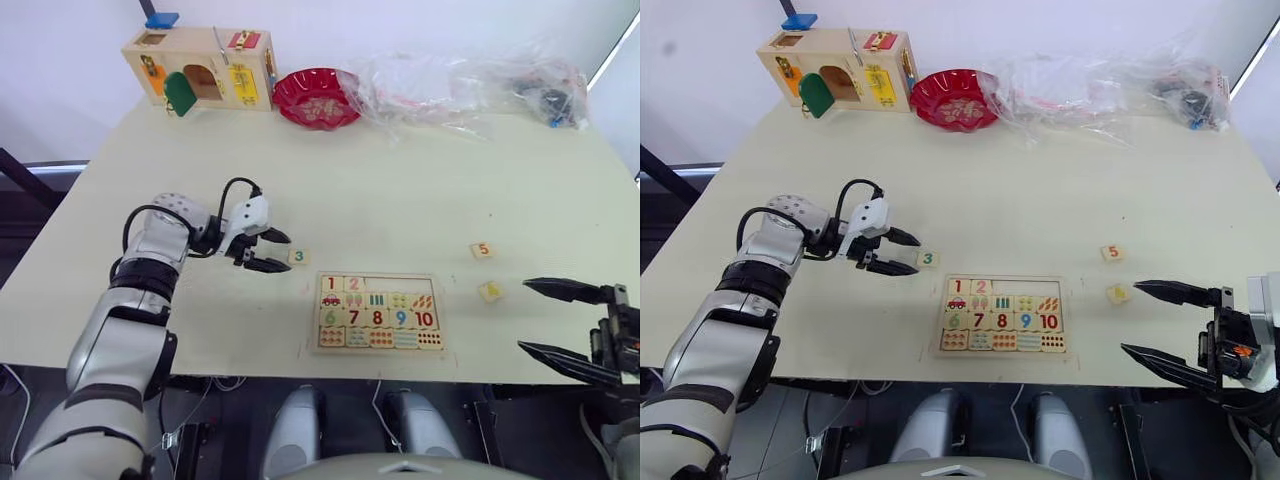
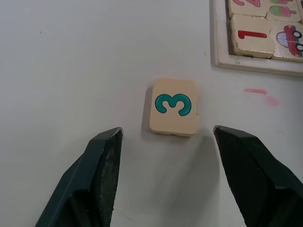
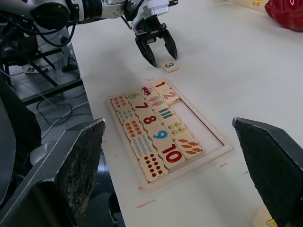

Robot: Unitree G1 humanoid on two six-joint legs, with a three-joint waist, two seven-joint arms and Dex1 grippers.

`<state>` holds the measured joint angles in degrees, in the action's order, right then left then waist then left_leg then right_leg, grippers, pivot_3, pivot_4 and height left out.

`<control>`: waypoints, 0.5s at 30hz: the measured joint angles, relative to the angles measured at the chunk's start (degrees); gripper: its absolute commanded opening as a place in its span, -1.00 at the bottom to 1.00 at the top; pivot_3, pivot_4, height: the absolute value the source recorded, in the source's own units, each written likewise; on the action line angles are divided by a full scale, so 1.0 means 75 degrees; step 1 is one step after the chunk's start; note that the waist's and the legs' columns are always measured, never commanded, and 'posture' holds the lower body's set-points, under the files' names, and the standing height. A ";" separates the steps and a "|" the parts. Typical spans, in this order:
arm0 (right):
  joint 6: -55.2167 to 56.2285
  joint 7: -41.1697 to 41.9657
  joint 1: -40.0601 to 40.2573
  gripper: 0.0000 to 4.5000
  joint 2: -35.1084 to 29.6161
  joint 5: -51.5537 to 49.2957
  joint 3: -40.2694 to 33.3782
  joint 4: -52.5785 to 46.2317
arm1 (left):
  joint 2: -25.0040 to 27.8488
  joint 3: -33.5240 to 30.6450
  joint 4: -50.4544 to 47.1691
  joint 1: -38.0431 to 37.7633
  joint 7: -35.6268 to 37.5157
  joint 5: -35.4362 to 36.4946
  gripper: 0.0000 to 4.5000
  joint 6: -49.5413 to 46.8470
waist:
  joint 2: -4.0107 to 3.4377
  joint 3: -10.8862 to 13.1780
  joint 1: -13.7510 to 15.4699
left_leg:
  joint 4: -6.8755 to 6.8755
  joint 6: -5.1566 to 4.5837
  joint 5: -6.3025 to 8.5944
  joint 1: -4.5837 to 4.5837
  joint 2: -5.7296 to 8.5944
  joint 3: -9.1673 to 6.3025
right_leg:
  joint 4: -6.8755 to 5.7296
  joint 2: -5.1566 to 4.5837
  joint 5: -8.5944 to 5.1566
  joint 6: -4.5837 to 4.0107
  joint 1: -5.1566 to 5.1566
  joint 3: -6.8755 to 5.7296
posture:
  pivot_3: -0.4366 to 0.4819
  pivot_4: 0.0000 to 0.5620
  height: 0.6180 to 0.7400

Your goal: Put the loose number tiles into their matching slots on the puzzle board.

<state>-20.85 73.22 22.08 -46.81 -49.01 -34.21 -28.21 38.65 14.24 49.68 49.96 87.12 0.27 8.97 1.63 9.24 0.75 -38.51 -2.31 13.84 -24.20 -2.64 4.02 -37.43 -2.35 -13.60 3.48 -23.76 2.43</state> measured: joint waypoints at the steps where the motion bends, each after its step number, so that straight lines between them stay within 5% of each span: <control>1: 0.0001 -0.0008 -0.0001 1.00 0.0002 0.0015 0.0000 -0.0008 | -0.0015 -0.0002 0.0080 0.0033 0.0009 -0.0035 0.45 0.0097 | 0.0000 0.0000 0.0001 | -0.0001 0.0000 0.0000 0.0000 0.0000 0.0000 | 0.0000 0.0000 0.0000 0.0000 0.0001 0.0000 | -0.05 -0.47 1.00; 15: 0.0018 -0.0090 -0.0008 1.00 0.0099 0.0172 0.0002 -0.0028 | -0.0282 -0.0034 0.0374 0.0156 0.0016 -0.0140 0.45 0.0473 | 0.0000 0.0000 0.0002 | -0.0016 0.0000 0.0000 0.0002 0.0001 -0.0005 | -0.0026 0.0000 0.0001 0.0001 0.0001 -0.0001 | -0.05 -0.47 1.00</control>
<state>-20.71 72.54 22.02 -46.07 -47.73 -34.20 -28.42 36.53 13.98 52.48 51.13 87.24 -0.78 12.52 1.63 9.24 0.77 -38.63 -2.32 13.84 -24.18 -2.63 3.98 -37.63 -2.35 -13.59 3.49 -23.76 2.42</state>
